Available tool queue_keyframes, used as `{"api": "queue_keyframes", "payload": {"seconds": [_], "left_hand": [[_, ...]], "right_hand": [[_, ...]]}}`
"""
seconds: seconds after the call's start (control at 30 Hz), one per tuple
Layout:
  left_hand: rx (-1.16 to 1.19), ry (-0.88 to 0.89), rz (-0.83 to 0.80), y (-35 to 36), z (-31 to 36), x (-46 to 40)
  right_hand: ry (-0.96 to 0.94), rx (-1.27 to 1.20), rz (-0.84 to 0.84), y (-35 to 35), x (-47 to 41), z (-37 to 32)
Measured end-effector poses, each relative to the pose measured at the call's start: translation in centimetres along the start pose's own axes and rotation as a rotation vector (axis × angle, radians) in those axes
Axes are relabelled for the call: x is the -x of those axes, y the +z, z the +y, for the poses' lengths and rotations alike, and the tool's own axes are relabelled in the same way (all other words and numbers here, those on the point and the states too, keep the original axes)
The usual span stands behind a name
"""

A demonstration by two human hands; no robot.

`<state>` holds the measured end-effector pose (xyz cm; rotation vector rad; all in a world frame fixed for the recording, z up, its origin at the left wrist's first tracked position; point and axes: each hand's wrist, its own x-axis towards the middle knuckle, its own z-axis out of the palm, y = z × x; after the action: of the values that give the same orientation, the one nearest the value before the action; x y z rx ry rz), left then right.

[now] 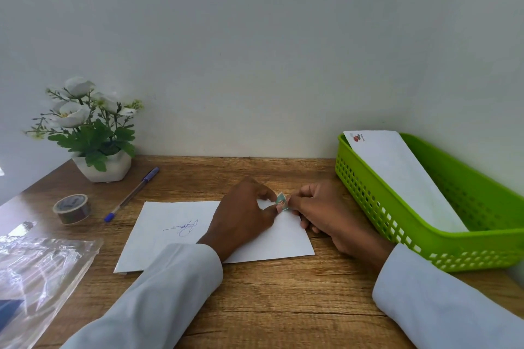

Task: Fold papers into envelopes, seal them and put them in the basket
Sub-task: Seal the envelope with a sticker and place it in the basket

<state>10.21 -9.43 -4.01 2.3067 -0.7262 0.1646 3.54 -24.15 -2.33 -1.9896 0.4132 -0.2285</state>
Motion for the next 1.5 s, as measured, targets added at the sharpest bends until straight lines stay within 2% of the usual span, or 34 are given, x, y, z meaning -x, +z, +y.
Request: {"api": "queue_keyframes", "payload": {"seconds": [0.4,0.5,0.67,0.87,1.0,1.17,1.5], "left_hand": [[0.0,-0.007,0.024,0.3,-0.1,-0.3],[0.003,0.008,0.018,0.3,-0.2,-0.2],[-0.006,0.013,0.001,0.4,-0.5,-0.3],[0.006,-0.006,-0.011,0.5,-0.7,-0.4],[0.026,0.003,-0.02,0.4,-0.6,-0.3],[0.017,0.01,-0.021,0.2,-0.3,-0.2],[0.021,0.02,-0.013,0.1,-0.2,-0.1]], "right_hand": [[-0.146,0.008,0.13,0.4,-0.5,1.0],[-0.267,0.125,0.149,0.3,-0.4,0.9],[-0.423,0.324,0.07,0.2,-0.1,0.7],[-0.399,0.461,0.088,0.2,-0.5,0.8],[-0.431,0.506,0.041,0.1,-0.1,0.7],[-0.498,0.464,0.002,-0.1,0.3,0.5],[-0.451,0.409,0.103,-0.3,0.4,0.7]]}}
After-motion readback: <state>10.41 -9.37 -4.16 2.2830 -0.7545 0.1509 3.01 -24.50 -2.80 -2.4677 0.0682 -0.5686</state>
